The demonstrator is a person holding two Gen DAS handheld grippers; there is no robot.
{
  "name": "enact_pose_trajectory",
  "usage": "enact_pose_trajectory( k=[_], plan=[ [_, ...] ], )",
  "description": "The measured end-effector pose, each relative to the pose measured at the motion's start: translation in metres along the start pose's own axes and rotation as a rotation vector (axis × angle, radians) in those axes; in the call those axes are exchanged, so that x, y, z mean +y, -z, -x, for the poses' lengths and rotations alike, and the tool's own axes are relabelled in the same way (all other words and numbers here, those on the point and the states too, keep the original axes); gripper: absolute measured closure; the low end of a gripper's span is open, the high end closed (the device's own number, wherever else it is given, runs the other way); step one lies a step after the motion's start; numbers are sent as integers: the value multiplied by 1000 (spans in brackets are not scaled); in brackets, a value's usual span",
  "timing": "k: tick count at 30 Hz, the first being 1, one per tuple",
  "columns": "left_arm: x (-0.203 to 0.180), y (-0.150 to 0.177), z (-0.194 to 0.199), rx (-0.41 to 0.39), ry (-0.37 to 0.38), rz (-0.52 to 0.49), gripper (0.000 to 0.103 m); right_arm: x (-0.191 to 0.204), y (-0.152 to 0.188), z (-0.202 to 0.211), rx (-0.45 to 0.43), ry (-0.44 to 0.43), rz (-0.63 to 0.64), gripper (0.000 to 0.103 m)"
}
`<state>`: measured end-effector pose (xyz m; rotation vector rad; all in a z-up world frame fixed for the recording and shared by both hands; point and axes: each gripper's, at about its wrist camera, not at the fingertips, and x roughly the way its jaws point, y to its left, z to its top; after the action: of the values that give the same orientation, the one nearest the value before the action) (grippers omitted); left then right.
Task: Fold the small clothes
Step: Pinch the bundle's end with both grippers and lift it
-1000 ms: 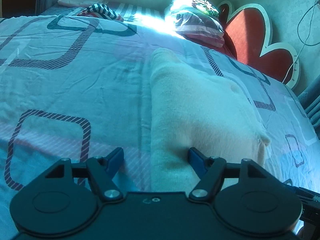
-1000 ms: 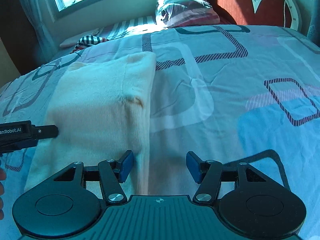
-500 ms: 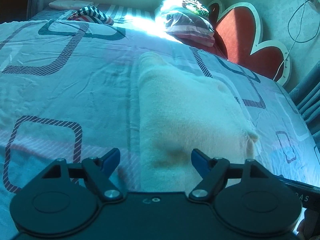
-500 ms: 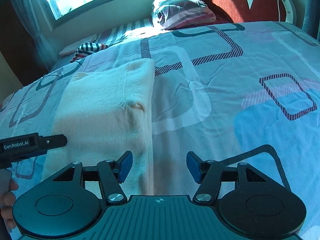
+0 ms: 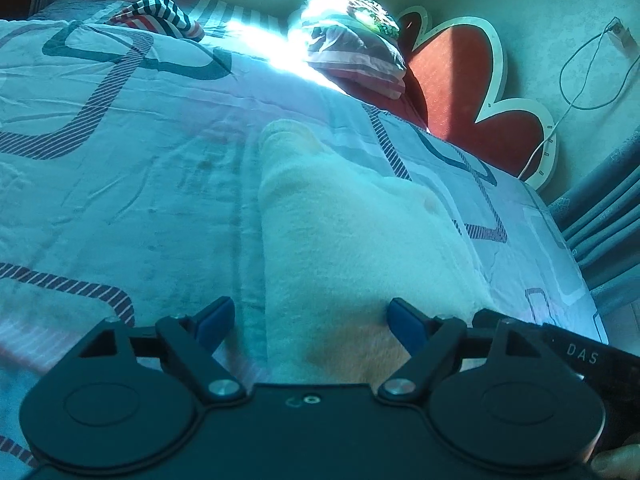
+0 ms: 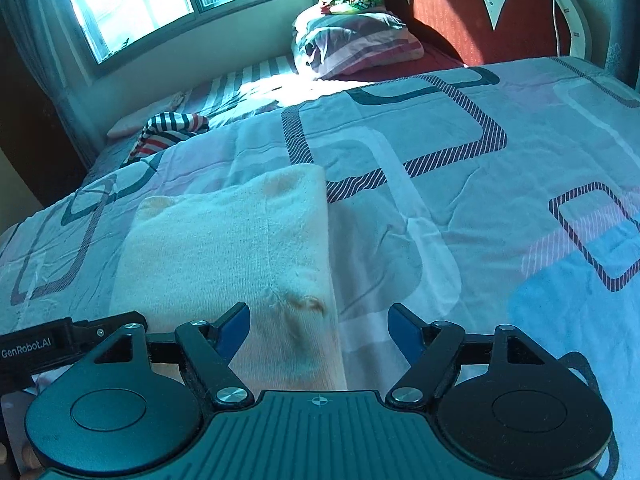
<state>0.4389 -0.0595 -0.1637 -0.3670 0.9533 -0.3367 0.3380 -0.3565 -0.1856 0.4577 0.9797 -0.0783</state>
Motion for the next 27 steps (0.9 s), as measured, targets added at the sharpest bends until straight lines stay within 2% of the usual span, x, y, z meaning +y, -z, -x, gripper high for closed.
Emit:
enact_pose_trajectory(
  k=[3, 8, 10, 11, 14, 15, 16, 18, 21, 27],
  plan=[
    [0, -1, -8, 10, 20, 5, 20, -8, -10, -9, 1, -38, -19, 28],
    [0, -2, -15, 24, 43, 20, 26, -21, -17, -36, 41, -146, -34, 28],
    [0, -3, -16, 32, 59, 26, 35, -31, -15, -46, 69, -219, -87, 28],
    [0, -3, -17, 36, 59, 28, 35, -36, -12, -50, 77, -252, -118, 28],
    [-2, -4, -19, 46, 62, 24, 48, -37, -10, -49, 58, -282, -104, 29],
    [-4, -4, -19, 46, 58, 13, 53, -34, -9, -49, 69, -309, -95, 49],
    [-8, -5, -18, 44, 49, -6, 57, -33, -9, -50, 81, -325, -111, 56],
    [-15, -5, -16, 32, 32, -38, 62, -30, -10, -49, 79, -328, -112, 64],
    [-17, -6, -9, 11, 30, -29, 66, -24, -14, -40, 63, -327, -98, 71],
    [-10, -17, 26, -54, 53, -8, 69, 9, -27, -8, 2, -381, -47, 73]
  ],
)
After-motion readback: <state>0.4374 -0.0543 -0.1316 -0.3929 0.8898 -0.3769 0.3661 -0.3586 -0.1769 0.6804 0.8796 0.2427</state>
